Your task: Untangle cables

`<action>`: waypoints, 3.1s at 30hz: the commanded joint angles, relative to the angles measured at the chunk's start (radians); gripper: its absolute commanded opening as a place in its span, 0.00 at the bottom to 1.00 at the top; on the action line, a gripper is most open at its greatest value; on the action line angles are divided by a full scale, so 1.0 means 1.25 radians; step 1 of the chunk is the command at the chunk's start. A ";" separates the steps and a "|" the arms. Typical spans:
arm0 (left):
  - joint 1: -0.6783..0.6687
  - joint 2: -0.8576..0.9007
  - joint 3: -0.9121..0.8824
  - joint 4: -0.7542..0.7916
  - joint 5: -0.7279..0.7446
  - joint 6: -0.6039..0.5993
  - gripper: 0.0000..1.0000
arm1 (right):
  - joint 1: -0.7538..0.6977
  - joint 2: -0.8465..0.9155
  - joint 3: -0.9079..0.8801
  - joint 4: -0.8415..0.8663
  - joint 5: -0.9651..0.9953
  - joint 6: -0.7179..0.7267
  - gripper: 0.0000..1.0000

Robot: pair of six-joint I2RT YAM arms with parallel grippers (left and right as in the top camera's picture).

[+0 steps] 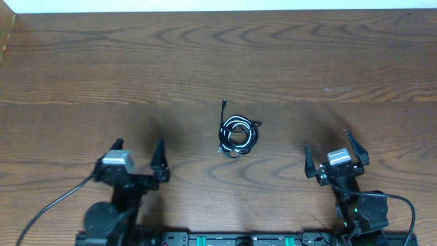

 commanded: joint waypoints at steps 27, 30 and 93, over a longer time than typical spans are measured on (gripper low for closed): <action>-0.002 1.068 0.870 -0.877 0.324 -0.038 0.77 | -0.003 -0.005 -0.004 0.000 -0.002 -0.005 0.99; -0.006 1.126 0.852 -0.888 0.324 -0.039 0.25 | -0.003 -0.005 -0.004 0.000 -0.002 -0.005 0.99; -0.430 1.188 0.476 -0.236 -0.061 -0.682 0.47 | -0.003 -0.005 -0.004 0.000 -0.002 -0.005 0.99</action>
